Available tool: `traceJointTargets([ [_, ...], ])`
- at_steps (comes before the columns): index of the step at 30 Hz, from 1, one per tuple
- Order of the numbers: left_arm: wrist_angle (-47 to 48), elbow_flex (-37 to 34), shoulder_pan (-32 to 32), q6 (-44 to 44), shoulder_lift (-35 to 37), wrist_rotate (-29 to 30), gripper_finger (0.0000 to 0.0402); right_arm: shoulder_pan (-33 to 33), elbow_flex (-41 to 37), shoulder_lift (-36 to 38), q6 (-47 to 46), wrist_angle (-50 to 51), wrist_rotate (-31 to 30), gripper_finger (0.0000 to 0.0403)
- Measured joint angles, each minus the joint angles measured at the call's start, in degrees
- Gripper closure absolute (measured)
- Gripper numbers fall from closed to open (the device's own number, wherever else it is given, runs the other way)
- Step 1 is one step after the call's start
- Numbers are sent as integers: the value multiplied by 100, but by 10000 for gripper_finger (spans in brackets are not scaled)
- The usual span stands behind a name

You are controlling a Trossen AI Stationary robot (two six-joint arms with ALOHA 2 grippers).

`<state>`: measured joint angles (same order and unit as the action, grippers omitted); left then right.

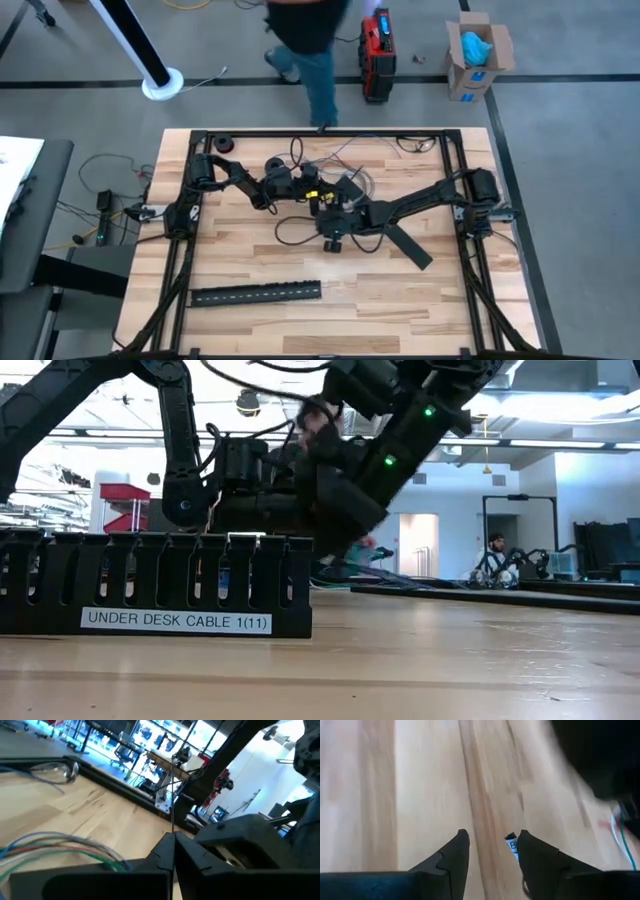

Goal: Ziptie cables
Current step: Wrap the cable wires with the black zip tie

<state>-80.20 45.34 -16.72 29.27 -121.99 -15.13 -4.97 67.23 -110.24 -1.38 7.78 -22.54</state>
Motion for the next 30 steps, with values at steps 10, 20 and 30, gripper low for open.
traceJointTargets([
  [10, -9, 2, 18, 32, 0, -84, 402, 7, 12, 2, 331, 210, -451, 297],
  [20, -67, 2, 60, 56, 0, -150, 402, 5, 12, -43, 313, 226, -620, 366],
  [30, -96, -2, 99, -62, 0, -287, 402, -7, 22, -68, 318, 302, -613, 402],
])
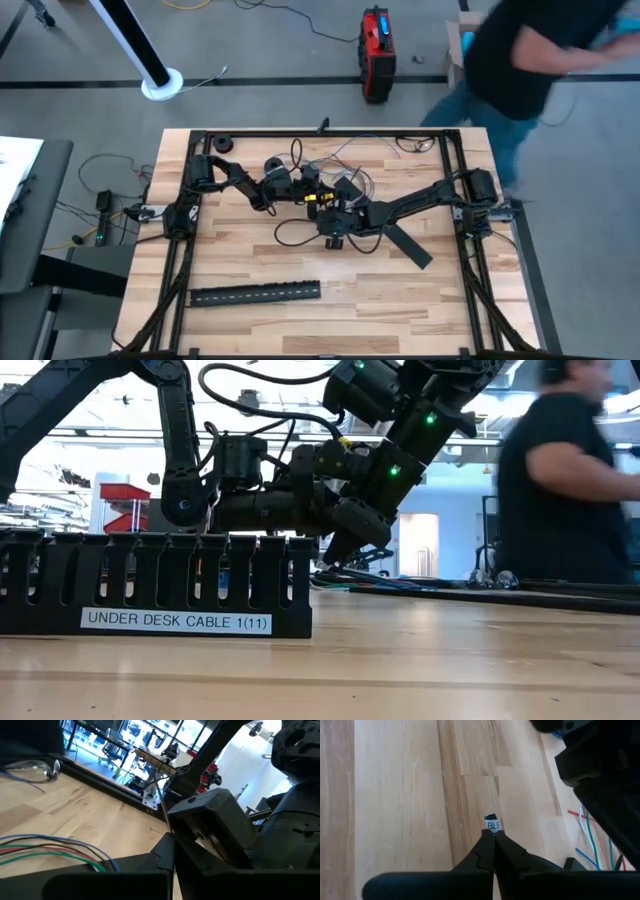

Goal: Ziptie cables
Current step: Wrap the cable wires with the black zip tie

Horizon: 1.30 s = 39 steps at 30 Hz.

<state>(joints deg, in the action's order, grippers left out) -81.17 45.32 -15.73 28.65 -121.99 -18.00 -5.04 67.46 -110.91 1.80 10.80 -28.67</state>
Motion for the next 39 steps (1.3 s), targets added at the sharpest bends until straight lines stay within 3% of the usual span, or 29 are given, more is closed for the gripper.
traceJointTargets([
  [6, 1, 0, 9, -3, 0, -38, 402, -88, 51, -2, -2, 31, 87, 388],
  [11, 47, 0, 41, 8, 0, -167, 402, -66, 55, -2, 3, 37, 537, 321],
  [16, 62, 0, 39, 293, 0, -416, 402, -3, 59, -2, 265, 108, 588, 243],
  [21, 92, 0, -19, 556, 0, -818, 401, 11, 62, -2, 625, 131, 627, 205],
  [25, 93, 4, -85, 702, 0, -1214, 401, 9, 72, -2, 871, 297, 675, 210],
  [30, 148, 7, -85, 760, 0, -1289, 401, 9, 75, 0, 1068, 495, 675, 237],
  [36, 168, 7, -79, 875, 0, -1381, 401, 3, 74, 0, 1093, 503, 638, 294],
  [39, 238, 7, -79, 1115, 0, -1730, 401, -45, 73, 2, 1107, 518, 674, 325],
])
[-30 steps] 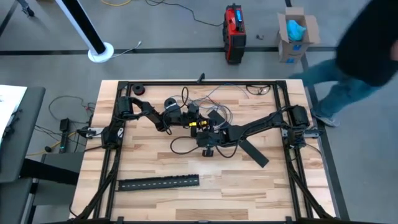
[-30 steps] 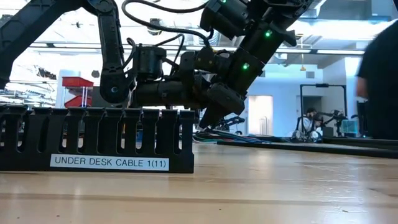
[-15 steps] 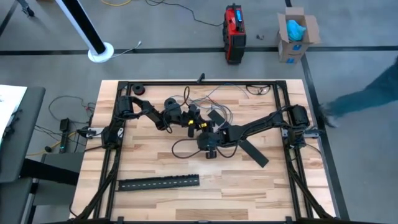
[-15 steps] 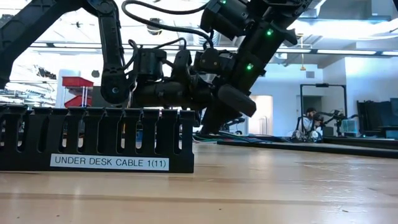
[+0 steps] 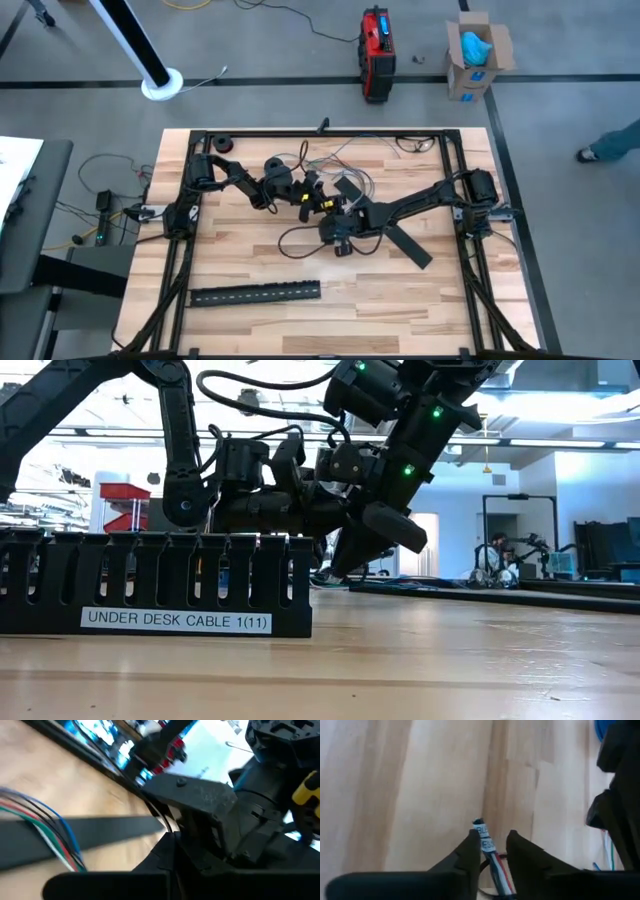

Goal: Ziptie cables
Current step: Wrap the cable wires with the black zip tie

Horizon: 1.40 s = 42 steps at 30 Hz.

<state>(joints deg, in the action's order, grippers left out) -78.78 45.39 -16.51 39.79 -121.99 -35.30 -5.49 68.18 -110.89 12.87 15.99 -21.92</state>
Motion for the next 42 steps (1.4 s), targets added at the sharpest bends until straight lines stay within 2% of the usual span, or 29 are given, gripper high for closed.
traceJointTargets([
  [2, 24, 0, 0, 11, 0, -252, 401, -59, -4, -2, 80, -10, 102, 337],
  [10, 213, -2, 5, -91, 0, -519, 401, -51, -4, 9, 24, 37, 651, 342],
  [15, 252, -2, 12, -308, 0, -1109, 401, -42, 152, 92, -267, 117, 1676, 342],
  [17, 178, -2, 13, -391, 19, -1146, 401, -35, 195, 125, -442, 98, 1780, 342],
  [21, 251, -2, -27, -485, 15, -982, 401, -23, 188, 129, -398, 202, 1667, 342],
  [26, 200, 1, -17, -772, 15, -940, 401, -51, 186, 326, -515, 186, 1910, 342],
  [33, 805, 0, -25, -965, 13, -596, 401, -268, 238, 1242, -1151, 687, 1839, 342],
  [35, 934, 1, 25, -1257, 13, -396, 401, -294, 238, 1445, -1231, 819, 1608, 342],
  [37, 1134, 0, 89, -1558, 13, 41, 401, -283, 199, 1578, -1272, 1102, 1385, 342],
  [42, 1484, -1, 145, -1624, 12, 639, 401, -124, 170, 1685, -1687, 1998, 1234, 342],
])
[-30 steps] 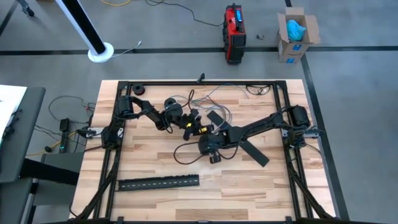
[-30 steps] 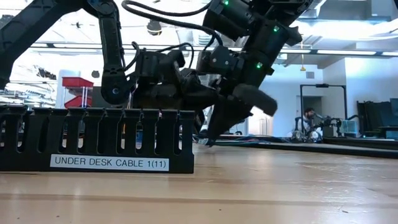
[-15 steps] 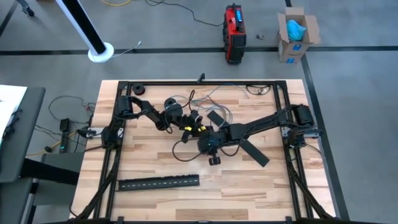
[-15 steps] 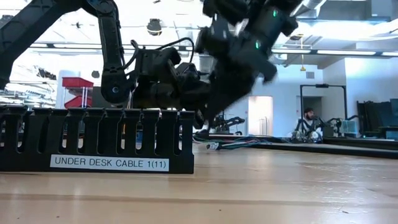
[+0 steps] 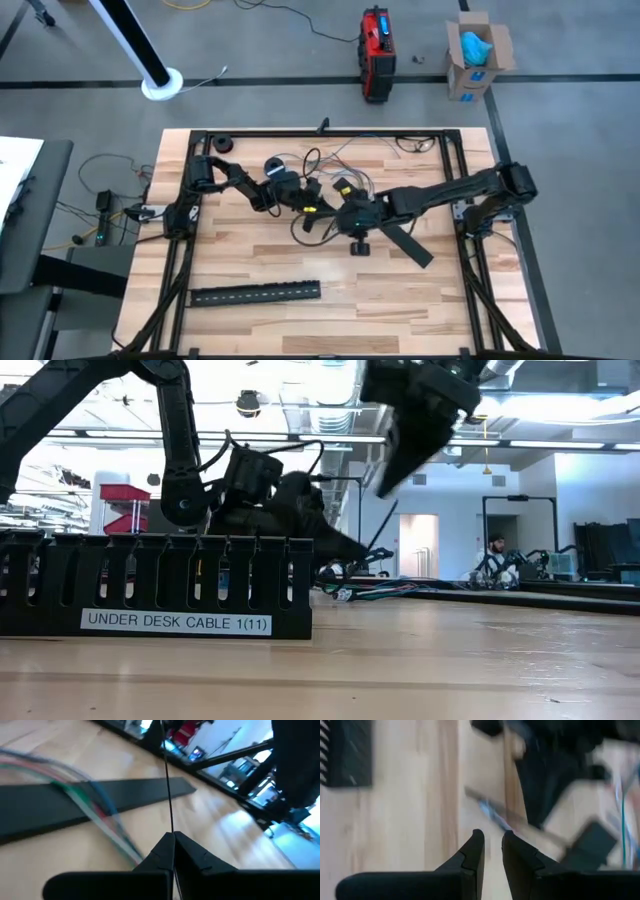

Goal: Ziptie cables
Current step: Wrap the cable wires with the black zip tie

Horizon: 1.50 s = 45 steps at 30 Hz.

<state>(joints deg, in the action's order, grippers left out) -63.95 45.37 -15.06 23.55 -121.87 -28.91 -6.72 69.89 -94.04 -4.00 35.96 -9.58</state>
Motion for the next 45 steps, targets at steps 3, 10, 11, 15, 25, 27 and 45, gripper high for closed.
traceJointTargets([
  [3, -39, 1, 47, 1, -3, 90, 401, 22, -45, -4, -52, 451, 0, 342],
  [10, -10, 1, 255, -43, -3, 1345, 401, 0, -518, -6, 90, 215, -188, 342],
  [11, 79, 1, 286, -94, -3, 1575, 401, 5, -588, -6, 128, 170, -204, 342],
  [15, 278, 1, 352, -71, -3, 2000, 401, 18, -880, -6, 230, -178, -262, 342],
  [25, 271, 1, 651, 342, -3, 3091, 401, 248, -931, -8, 82, -628, -702, 342],
  [27, 290, 1, 721, 313, -3, 3228, 401, 337, -931, -8, 220, -672, -710, 342],
  [45, -1796, -1010, 649, 1655, 294, 3315, 401, 162, -929, -10, 26, -400, -679, 342],
])
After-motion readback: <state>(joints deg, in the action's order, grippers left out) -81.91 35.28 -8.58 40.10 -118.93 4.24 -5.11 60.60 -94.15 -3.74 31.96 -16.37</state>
